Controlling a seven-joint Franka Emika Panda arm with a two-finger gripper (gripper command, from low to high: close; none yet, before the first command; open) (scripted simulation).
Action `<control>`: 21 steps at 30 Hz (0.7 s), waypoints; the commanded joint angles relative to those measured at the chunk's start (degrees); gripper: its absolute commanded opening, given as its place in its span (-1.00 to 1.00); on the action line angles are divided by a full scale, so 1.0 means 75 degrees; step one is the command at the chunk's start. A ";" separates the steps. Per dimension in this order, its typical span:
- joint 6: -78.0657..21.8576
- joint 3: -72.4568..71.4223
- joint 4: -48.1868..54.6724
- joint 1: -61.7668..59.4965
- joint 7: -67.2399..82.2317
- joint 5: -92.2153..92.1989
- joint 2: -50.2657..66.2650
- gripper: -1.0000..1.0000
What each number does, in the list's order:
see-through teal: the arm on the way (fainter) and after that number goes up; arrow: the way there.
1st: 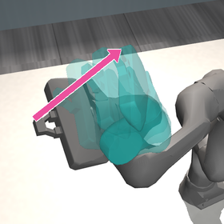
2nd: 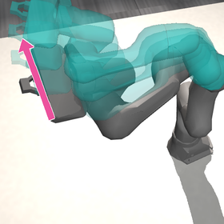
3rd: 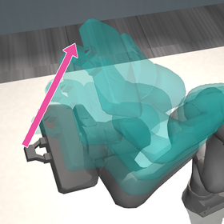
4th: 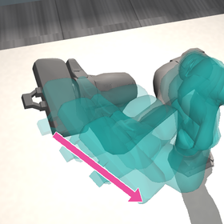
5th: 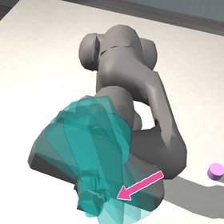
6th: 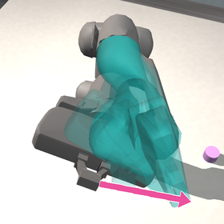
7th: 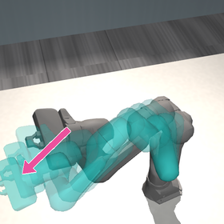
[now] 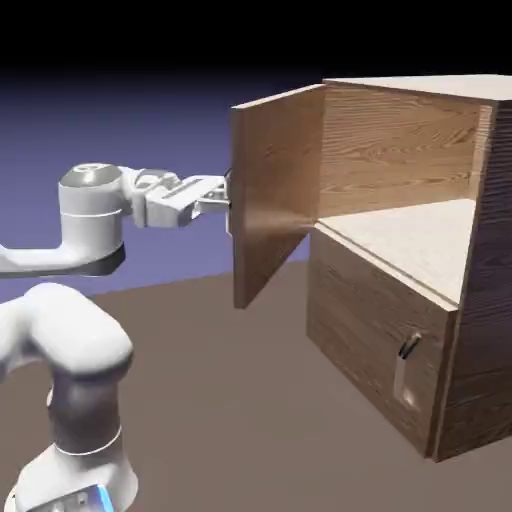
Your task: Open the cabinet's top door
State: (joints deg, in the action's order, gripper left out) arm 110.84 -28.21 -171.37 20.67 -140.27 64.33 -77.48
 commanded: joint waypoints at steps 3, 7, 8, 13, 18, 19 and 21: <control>-0.0747 -0.0832 0.0398 -0.0008 -0.0058 -0.0813 0.0351 -1.00; -0.1760 -0.1939 0.1148 -0.0301 -0.0182 -0.1804 0.0937 -1.00; -0.2019 -0.2216 0.1376 -0.0431 -0.0216 -0.2034 0.1094 -1.00; -0.3312 -0.3573 0.2702 -0.1393 -0.0367 -0.3037 0.1834 -1.00; -0.4446 -0.4747 0.4085 -0.2617 -0.0427 -0.3733 0.2317 -1.00; -0.4656 -0.4964 0.4362 -0.2878 -0.0426 -0.3846 0.2381 -1.00; -0.5063 -0.5382 0.4916 -0.3410 -0.0410 -0.4056 0.2474 -1.00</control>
State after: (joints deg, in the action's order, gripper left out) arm 72.93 -68.53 -134.49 -4.90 -143.34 33.92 -58.95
